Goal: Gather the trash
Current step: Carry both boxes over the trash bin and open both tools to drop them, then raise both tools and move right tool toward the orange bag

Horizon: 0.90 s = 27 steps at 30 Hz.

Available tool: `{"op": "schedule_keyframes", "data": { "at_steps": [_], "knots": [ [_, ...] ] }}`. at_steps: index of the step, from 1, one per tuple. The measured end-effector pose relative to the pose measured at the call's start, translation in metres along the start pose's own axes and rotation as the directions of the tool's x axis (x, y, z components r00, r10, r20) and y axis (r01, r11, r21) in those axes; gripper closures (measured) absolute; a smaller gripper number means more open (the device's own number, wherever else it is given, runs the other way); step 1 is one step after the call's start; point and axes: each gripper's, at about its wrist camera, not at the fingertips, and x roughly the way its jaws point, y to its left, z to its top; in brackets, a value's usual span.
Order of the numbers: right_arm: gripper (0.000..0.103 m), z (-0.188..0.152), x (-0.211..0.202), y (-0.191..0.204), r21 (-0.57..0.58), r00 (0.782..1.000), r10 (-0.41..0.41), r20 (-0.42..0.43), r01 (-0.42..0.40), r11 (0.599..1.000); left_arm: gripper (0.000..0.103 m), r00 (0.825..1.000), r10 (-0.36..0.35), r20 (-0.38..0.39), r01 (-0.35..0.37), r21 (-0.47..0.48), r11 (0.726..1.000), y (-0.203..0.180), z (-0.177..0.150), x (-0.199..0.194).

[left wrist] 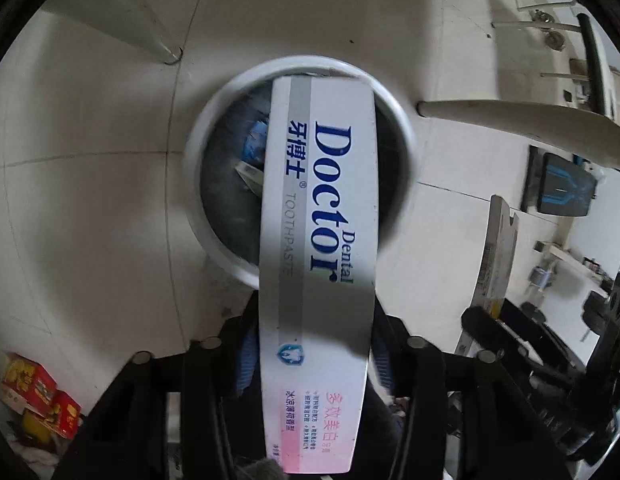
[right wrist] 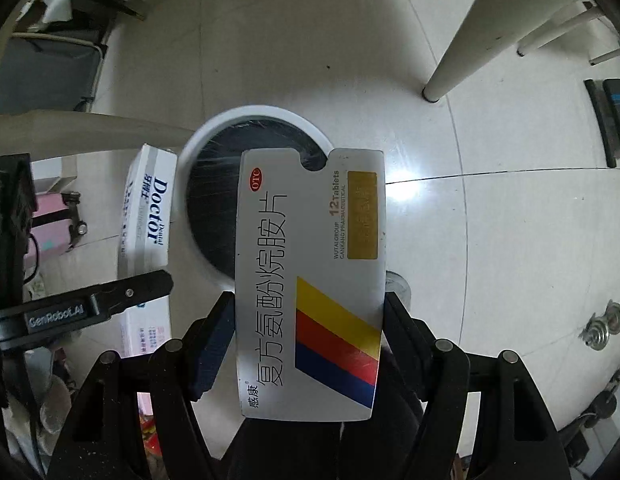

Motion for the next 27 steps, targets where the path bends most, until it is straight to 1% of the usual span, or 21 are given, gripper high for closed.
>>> {"op": "schedule_keyframes", "data": {
  "at_steps": [1,3,4,5,6,7,8,10,12,13,16,18,21,23,27],
  "knots": [
    [0.029,0.005,0.007,0.0,0.009,1.0,0.004,0.001,-0.004,1.0,0.025,1.0,0.005,0.01,-0.005,-0.005,1.0,0.001,0.004,0.0],
    [0.028,0.015,0.023,0.0,0.008,1.0,0.021,-0.009,-0.021,1.0,0.01,1.0,0.004,0.028,-0.003,-0.031,1.0,0.005,0.004,0.001],
    [0.028,0.02,0.031,0.001,0.006,0.999,0.036,-0.013,-0.036,0.999,0.009,0.999,0.007,0.043,-0.005,-0.04,0.999,0.006,0.003,-0.002],
    [0.02,0.028,0.034,0.001,0.004,0.998,0.055,-0.015,-0.055,0.998,0.009,0.998,0.012,0.057,-0.01,-0.044,0.999,0.012,-0.001,-0.006],
    [0.009,0.03,0.038,0.002,-0.001,0.998,0.065,-0.017,-0.065,0.998,0.009,0.996,0.044,0.081,-0.04,-0.05,0.998,0.018,-0.008,-0.015],
    [0.0,0.031,0.039,0.003,-0.008,0.998,0.065,-0.012,-0.065,0.998,0.009,0.992,0.075,0.105,-0.07,-0.052,0.996,0.017,-0.012,-0.021],
    [0.0,0.031,0.036,0.003,-0.013,0.998,0.067,0.002,-0.067,0.998,0.009,0.988,0.088,0.123,-0.081,-0.056,0.995,0.022,-0.016,-0.023],
    [0.0,0.031,0.03,0.005,-0.039,0.999,0.05,0.021,-0.049,0.998,0.009,0.973,0.136,0.186,-0.124,-0.071,0.99,0.021,-0.026,-0.035],
    [0.0,0.026,0.022,0.007,-0.056,0.999,0.017,0.04,-0.015,0.998,0.009,0.948,0.207,0.24,-0.194,-0.077,0.978,0.022,-0.039,-0.049],
    [0.0,0.025,0.019,0.008,-0.062,0.999,0.01,0.046,-0.007,0.998,0.009,0.941,0.228,0.251,-0.214,-0.082,0.973,0.022,-0.043,-0.053],
    [0.0,0.017,0.005,0.013,-0.083,0.997,-0.039,0.068,0.044,0.996,0.009,0.933,0.241,0.268,-0.226,-0.088,0.97,0.017,-0.056,-0.062],
    [0.0,0.01,-0.006,0.017,-0.097,0.992,-0.088,0.086,0.096,0.991,0.009,0.928,0.258,0.269,-0.244,-0.087,0.966,0.009,-0.063,-0.065],
    [0.0,0.003,-0.022,0.022,-0.104,0.988,-0.118,0.101,0.128,0.986,0.009,0.925,0.262,0.274,-0.25,-0.079,0.965,0.013,-0.072,-0.078],
    [0.0,-0.002,-0.035,0.026,-0.104,0.986,-0.122,0.115,0.134,0.985,0.009,0.921,0.268,0.282,-0.259,-0.071,0.963,0.014,-0.073,-0.083],
    [0.0,-0.006,-0.058,0.032,-0.105,0.982,-0.137,0.132,0.152,0.983,0.009,0.912,0.28,0.3,-0.277,-0.055,0.959,0.007,-0.084,-0.102]
  ]
}}
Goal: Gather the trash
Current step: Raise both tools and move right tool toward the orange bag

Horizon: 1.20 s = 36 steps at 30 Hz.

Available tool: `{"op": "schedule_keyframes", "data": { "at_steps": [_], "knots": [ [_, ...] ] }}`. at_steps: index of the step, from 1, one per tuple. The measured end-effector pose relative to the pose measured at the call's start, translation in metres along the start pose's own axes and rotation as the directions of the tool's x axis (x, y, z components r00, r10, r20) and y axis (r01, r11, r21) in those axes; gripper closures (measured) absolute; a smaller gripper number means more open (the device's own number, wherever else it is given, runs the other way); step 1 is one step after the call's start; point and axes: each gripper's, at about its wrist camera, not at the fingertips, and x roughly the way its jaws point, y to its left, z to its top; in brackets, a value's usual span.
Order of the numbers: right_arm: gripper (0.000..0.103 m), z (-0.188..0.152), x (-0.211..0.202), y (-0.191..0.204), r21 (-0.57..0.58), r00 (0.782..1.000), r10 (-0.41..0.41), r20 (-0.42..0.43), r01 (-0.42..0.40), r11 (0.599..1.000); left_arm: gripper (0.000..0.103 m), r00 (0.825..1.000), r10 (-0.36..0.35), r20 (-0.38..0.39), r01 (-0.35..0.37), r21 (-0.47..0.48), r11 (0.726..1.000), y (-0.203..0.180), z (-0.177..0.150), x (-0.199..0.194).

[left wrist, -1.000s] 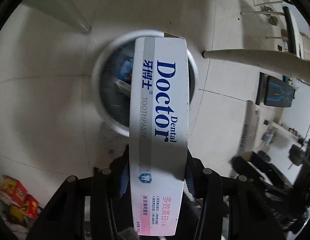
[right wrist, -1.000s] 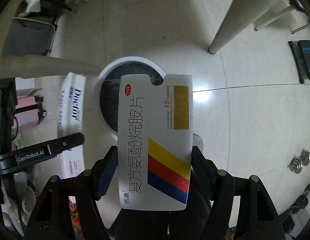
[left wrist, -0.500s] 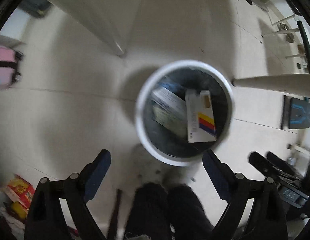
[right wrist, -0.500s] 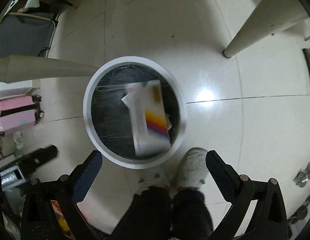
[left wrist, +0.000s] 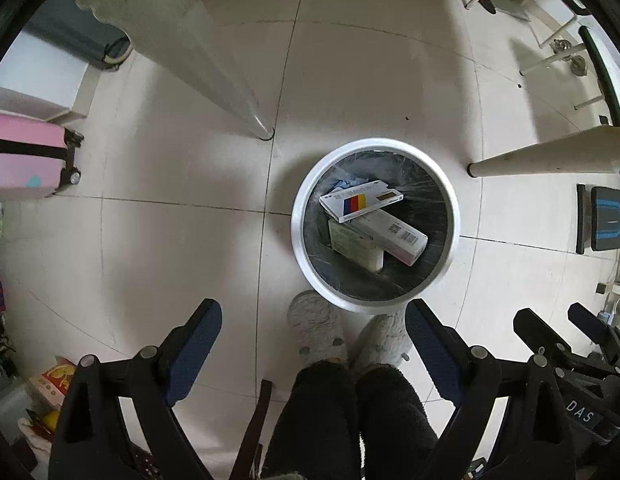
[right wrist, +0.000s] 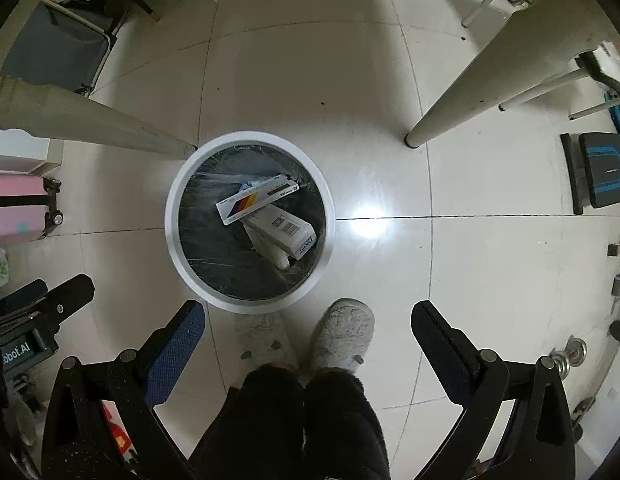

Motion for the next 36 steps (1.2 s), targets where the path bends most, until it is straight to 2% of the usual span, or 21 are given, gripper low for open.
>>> {"op": "schedule_keyframes", "data": {
  "at_steps": [5,11,18,21,24,29,34,36],
  "knots": [
    [0.0,-0.007,-0.036,0.001,0.006,1.0,-0.012,0.015,0.012,1.0,0.009,1.0,0.001,0.009,-0.001,0.009,1.0,-0.004,-0.009,-0.03],
    [0.0,-0.021,-0.094,0.008,0.004,1.0,-0.02,0.019,0.02,1.0,0.009,1.0,-0.015,0.015,0.014,0.017,1.0,-0.004,-0.027,-0.083],
    [0.0,-0.043,-0.196,0.025,-0.002,0.999,-0.002,0.047,0.002,1.0,0.009,0.999,-0.026,0.039,0.025,0.022,0.999,0.006,-0.045,-0.169],
    [0.0,-0.048,-0.243,0.032,0.013,0.998,0.013,0.068,-0.014,1.0,0.009,0.997,-0.026,0.077,0.025,0.022,0.999,0.014,-0.048,-0.21],
    [0.0,-0.045,-0.287,0.04,0.042,0.993,0.044,0.105,-0.049,0.998,0.009,0.988,-0.015,0.153,0.014,0.007,1.0,0.018,-0.042,-0.248],
    [0.0,-0.011,-0.355,0.042,0.078,0.976,0.106,0.192,-0.123,0.989,0.009,0.969,-0.003,0.249,0.011,-0.032,0.999,0.018,-0.01,-0.297],
    [0.0,0.057,-0.414,0.027,0.097,0.949,0.121,0.291,-0.155,0.983,0.009,0.95,0.026,0.313,-0.013,-0.044,0.999,-0.001,0.054,-0.328],
    [0.0,0.098,-0.432,0.011,0.118,0.94,0.124,0.318,-0.169,0.979,0.009,0.945,0.021,0.327,-0.004,-0.053,0.999,-0.009,0.084,-0.34]
  ]
}}
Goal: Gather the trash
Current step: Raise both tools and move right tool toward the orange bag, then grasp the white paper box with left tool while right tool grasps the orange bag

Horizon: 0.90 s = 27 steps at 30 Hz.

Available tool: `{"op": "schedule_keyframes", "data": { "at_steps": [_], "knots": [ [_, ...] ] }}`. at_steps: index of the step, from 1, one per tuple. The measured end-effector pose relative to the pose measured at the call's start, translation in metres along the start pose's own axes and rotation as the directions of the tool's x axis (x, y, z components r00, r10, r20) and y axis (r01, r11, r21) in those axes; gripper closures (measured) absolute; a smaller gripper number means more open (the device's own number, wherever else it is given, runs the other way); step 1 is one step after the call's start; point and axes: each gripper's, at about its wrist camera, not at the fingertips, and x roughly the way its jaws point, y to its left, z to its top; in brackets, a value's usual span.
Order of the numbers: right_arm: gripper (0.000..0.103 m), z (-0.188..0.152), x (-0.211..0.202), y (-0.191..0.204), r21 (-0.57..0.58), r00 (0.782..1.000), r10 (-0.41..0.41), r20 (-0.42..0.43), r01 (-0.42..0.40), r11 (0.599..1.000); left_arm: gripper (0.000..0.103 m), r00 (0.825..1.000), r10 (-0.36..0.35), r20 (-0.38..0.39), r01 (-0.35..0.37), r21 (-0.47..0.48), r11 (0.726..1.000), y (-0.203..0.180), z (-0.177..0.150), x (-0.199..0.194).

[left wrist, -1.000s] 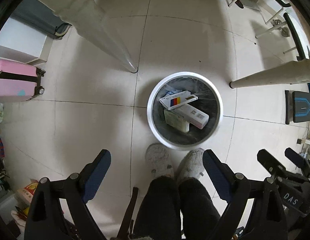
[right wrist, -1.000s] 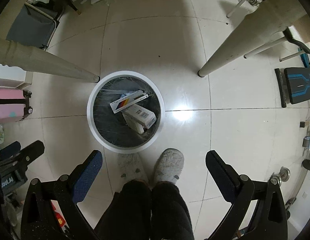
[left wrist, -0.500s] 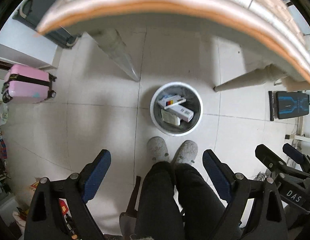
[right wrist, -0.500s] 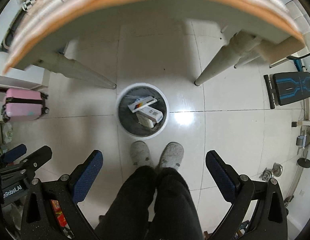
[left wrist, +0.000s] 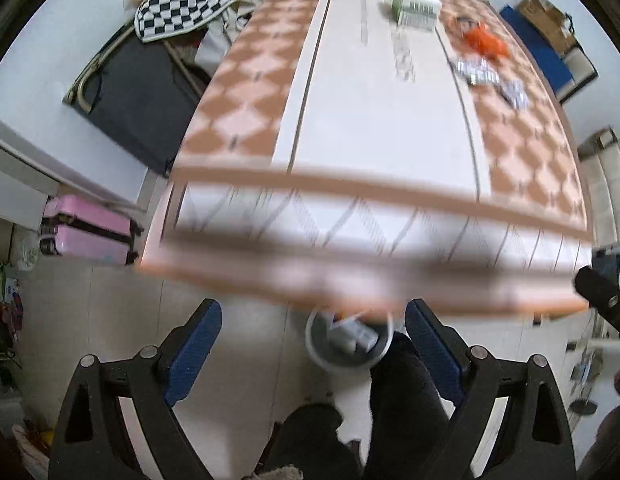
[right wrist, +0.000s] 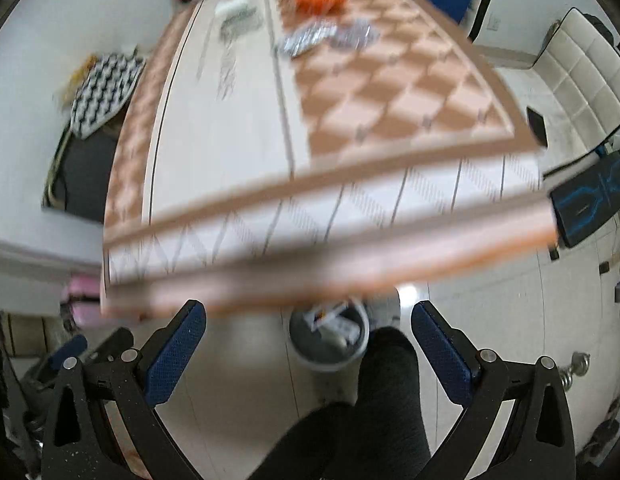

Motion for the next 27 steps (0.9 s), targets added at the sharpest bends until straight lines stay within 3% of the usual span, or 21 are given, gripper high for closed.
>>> {"op": "schedule_keyframes", "data": {
  "at_steps": [2,9,13,16,18,21,27],
  "knots": [
    [0.0,0.043,0.001,-0.004,0.014,1.0,0.001,0.02,-0.002,1.0,0.009,1.0,0.001,0.018,-0.001,-0.014,1.0,-0.011,0.039,0.0],
    [0.002,0.247,0.038,-0.028,0.083,0.999,0.035,0.038,-0.038,0.996,0.009,0.999,-0.037,0.016,0.038,-0.078,0.996,-0.064,0.212,0.017],
    [0.004,0.361,0.079,-0.024,0.069,0.999,0.049,-0.012,-0.048,0.996,0.009,0.996,-0.087,-0.014,0.086,-0.062,0.994,-0.1,0.308,0.038],
    [0.004,0.418,0.112,-0.008,-0.002,0.998,0.042,-0.055,-0.042,0.999,0.009,0.996,-0.075,-0.049,0.074,-0.02,0.997,-0.123,0.367,0.062],
    [0.005,0.443,0.132,-0.002,-0.033,0.996,0.037,-0.082,-0.04,0.999,0.009,0.995,-0.065,-0.074,0.066,0.014,0.998,-0.137,0.395,0.08],
    [0.016,0.477,0.171,0.006,-0.064,0.989,0.035,-0.141,-0.044,0.997,0.009,0.99,-0.065,-0.129,0.071,0.04,0.997,-0.15,0.423,0.106],
    [0.032,0.499,0.235,0.005,-0.034,0.96,0.092,-0.266,-0.105,0.994,0.011,0.97,-0.029,-0.241,0.044,0.059,0.997,-0.17,0.451,0.156]
  ]
}}
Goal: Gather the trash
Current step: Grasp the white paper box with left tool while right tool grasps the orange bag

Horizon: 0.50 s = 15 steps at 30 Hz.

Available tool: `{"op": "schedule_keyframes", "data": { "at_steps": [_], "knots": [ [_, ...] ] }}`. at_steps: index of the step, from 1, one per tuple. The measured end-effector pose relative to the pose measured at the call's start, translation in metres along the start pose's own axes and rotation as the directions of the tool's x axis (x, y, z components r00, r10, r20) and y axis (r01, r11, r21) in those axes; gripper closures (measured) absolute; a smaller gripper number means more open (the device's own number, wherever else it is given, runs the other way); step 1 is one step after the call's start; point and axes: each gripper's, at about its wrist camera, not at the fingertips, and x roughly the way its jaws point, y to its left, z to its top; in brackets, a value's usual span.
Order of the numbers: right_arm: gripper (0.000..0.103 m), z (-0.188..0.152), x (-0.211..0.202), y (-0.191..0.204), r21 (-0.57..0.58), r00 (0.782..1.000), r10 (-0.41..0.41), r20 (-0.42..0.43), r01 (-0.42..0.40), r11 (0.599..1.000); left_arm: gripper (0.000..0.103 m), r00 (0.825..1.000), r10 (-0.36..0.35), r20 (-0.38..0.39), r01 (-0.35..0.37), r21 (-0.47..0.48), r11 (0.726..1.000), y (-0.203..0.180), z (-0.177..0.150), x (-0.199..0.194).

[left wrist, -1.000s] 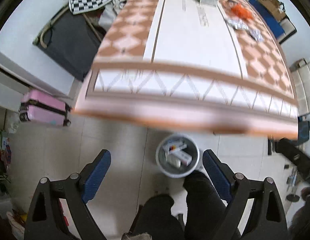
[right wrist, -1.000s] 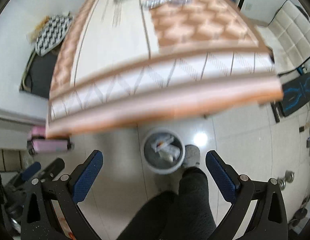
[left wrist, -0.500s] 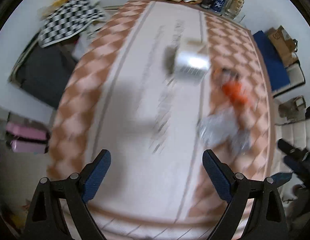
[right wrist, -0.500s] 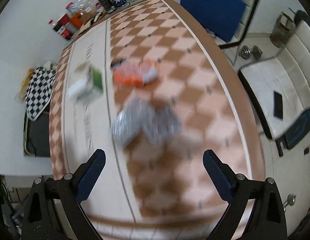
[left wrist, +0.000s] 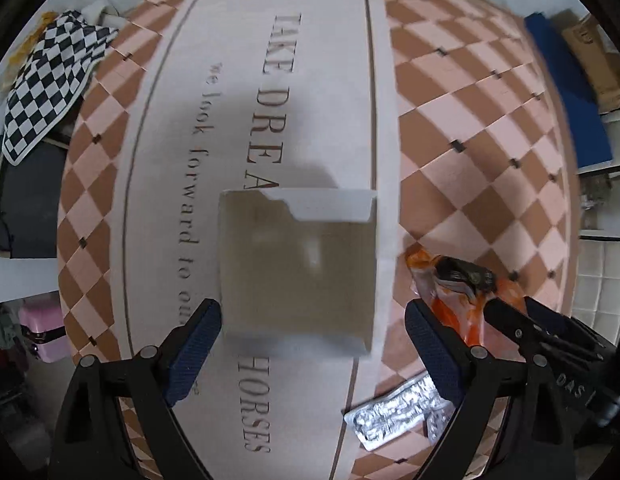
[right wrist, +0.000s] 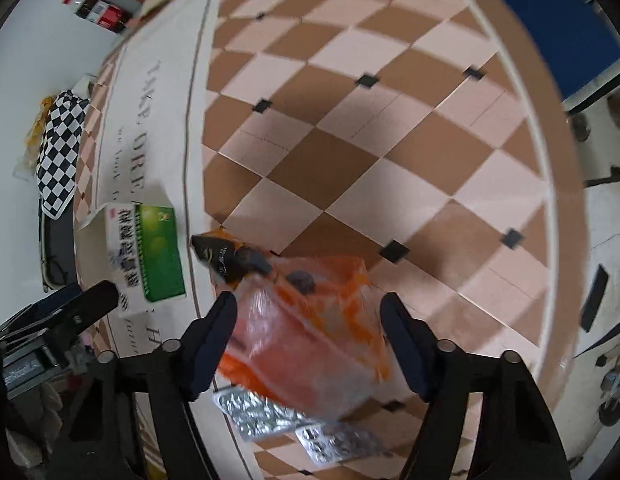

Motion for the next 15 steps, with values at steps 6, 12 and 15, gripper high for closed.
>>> {"op": "schedule_keyframes", "data": {
  "at_steps": [6,12,15],
  "knots": [
    [0.086,0.0,0.012,0.002,-0.009,0.999,0.051,-0.015,-0.051,0.999,0.031,1.0,0.021,-0.001,-0.021,-0.021,1.0,0.004,0.005,0.017],
    [0.096,-0.01,0.004,0.002,0.01,0.994,0.105,0.033,-0.105,0.994,0.034,0.997,0.042,0.065,-0.04,-0.031,0.999,0.013,-0.013,0.0],
    [0.097,-0.018,-0.013,0.0,0.021,0.989,0.116,0.088,-0.119,0.993,0.034,0.994,0.05,0.101,-0.045,-0.055,0.997,0.021,-0.028,-0.012]
  ]
}}
